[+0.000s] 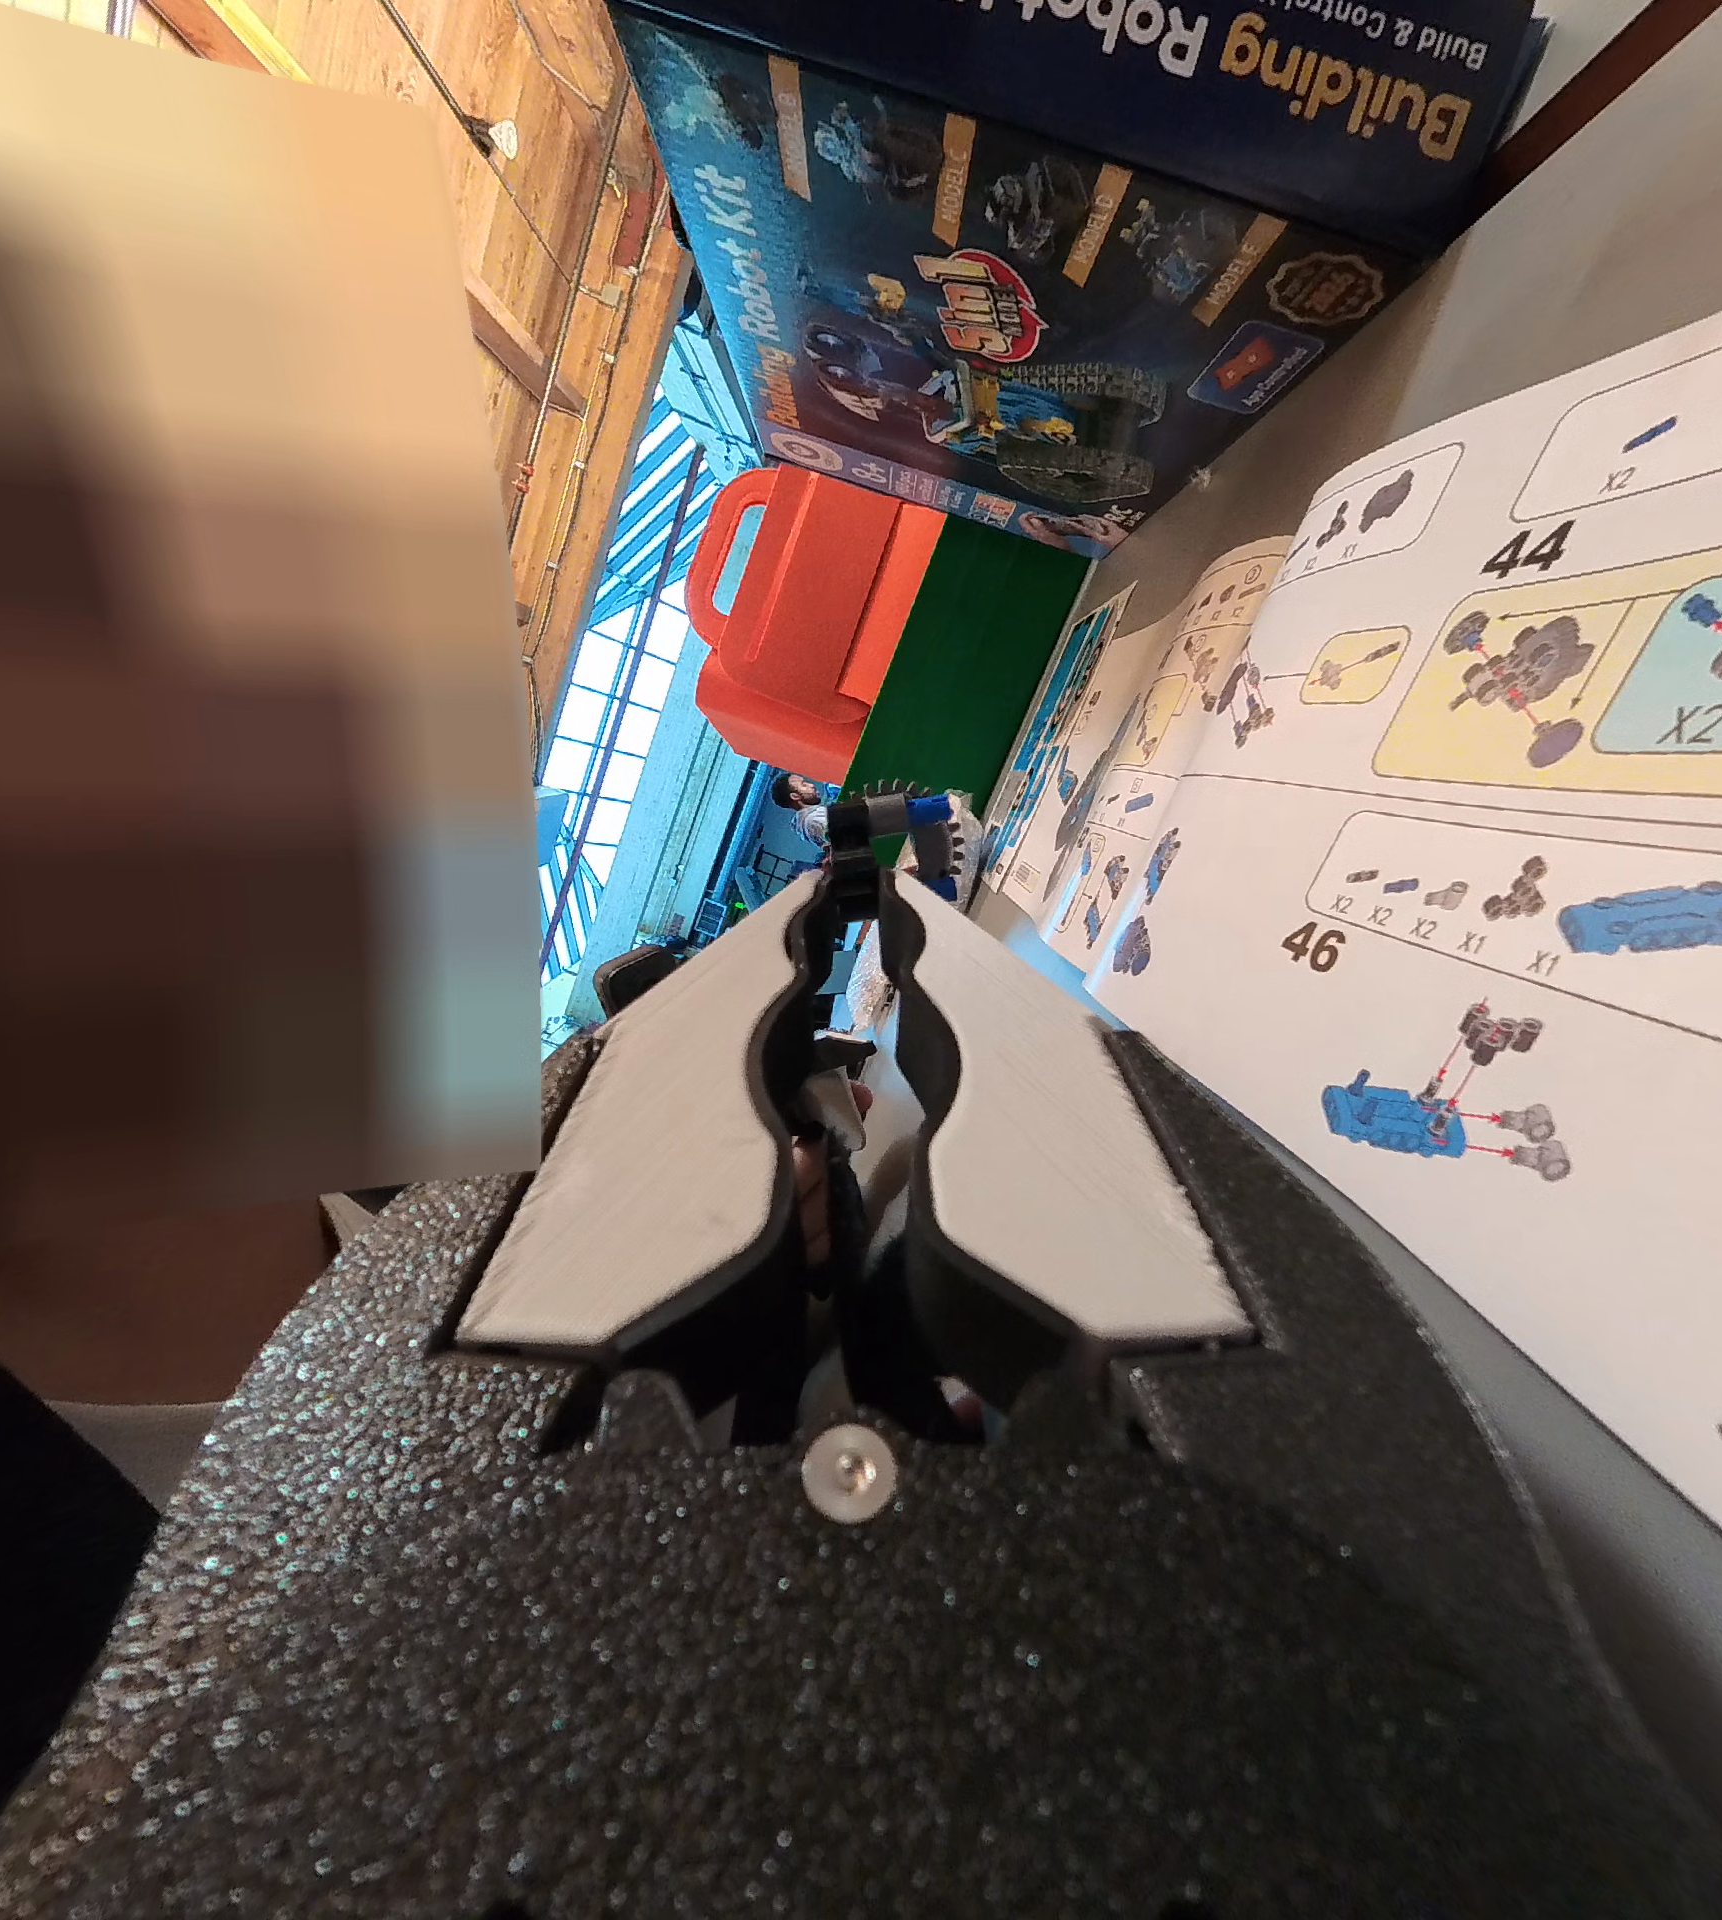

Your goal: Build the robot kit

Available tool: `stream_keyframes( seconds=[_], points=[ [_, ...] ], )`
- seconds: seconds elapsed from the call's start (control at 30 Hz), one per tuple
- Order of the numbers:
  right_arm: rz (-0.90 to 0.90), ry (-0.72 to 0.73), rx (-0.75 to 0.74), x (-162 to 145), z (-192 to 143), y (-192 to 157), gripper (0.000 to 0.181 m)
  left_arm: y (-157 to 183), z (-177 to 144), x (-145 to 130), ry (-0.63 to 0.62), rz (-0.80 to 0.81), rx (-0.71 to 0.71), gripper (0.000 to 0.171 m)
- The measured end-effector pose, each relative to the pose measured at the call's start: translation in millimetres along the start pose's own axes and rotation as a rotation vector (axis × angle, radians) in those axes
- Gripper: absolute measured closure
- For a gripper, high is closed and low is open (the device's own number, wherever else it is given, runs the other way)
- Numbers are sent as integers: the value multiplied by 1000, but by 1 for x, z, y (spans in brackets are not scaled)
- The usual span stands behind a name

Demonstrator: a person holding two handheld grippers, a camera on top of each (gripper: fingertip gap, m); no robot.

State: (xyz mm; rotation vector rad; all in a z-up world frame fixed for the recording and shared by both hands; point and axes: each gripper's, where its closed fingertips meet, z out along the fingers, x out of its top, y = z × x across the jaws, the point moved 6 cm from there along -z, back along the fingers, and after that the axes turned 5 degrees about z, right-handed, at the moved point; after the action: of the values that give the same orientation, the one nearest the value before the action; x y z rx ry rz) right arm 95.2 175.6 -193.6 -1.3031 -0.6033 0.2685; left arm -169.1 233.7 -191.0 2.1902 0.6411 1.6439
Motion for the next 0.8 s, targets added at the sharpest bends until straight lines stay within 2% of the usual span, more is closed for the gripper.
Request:
stream_keyframes(
  seconds=[0.8],
  points=[
    [-5, -11, -5, -1, 1, 0, 174, 0, 0, 0, -2, -9, -7, 132]
  ],
)
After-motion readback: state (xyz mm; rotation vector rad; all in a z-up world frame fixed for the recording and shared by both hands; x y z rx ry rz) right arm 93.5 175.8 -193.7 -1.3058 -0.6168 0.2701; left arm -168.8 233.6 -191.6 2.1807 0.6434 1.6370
